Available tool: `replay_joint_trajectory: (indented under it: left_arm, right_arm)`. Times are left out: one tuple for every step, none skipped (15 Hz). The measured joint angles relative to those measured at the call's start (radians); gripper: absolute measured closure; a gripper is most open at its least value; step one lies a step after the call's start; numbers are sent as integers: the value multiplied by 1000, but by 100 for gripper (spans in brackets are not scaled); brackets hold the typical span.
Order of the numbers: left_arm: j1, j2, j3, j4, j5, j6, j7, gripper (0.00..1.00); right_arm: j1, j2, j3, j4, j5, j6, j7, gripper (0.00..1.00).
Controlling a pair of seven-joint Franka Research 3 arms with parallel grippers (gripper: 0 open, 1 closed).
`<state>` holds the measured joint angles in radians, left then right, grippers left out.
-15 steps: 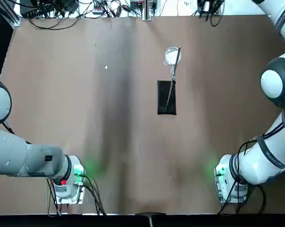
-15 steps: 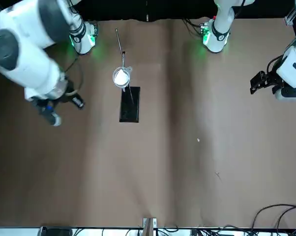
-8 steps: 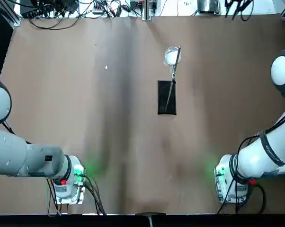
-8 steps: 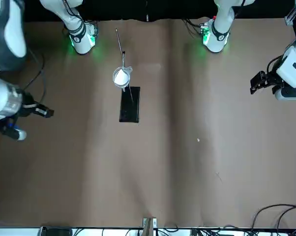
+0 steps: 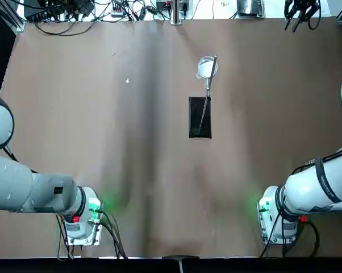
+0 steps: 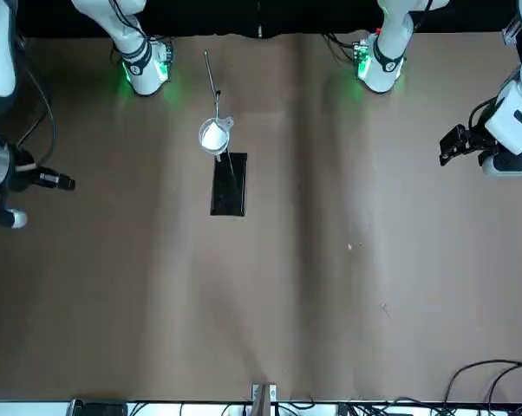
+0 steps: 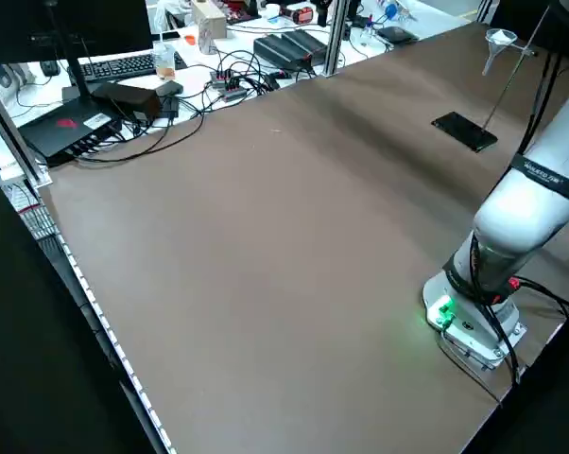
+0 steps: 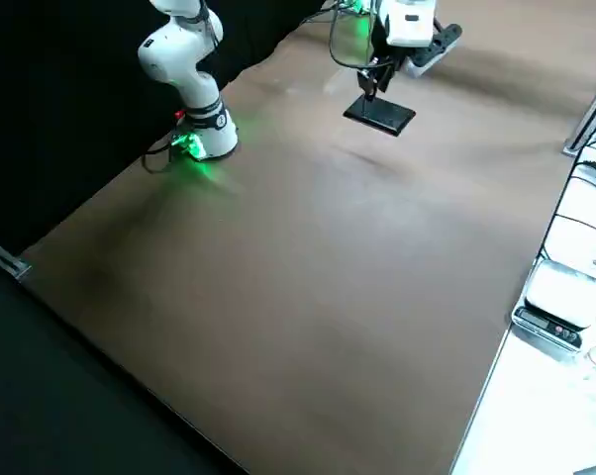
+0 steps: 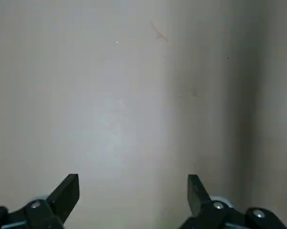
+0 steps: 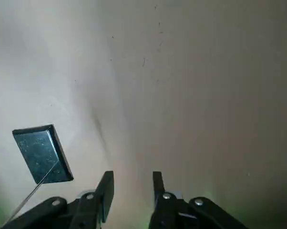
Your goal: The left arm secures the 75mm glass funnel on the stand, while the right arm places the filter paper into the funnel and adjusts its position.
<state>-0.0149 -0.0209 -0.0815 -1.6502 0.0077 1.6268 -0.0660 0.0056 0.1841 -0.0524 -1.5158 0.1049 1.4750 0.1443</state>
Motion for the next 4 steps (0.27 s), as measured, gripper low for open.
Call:
replay_joint_trajectory:
  left_arm:
    - [0,0,-1,0,0,0,0,0]
    - [0,0,-2,0,0,0,0,0]
    - [0,0,-2,0,0,0,0,0]
    - [0,0,-3,0,0,0,0,0]
  right_arm:
    - [1,-35,3,-52,-2,33,-3,59]
    - [2,-70,8,-102,-3,59,-6,59]
    - [6,-101,12,-142,-3,71,-7,59]
    - [12,-126,16,-168,-4,76,-8,52]
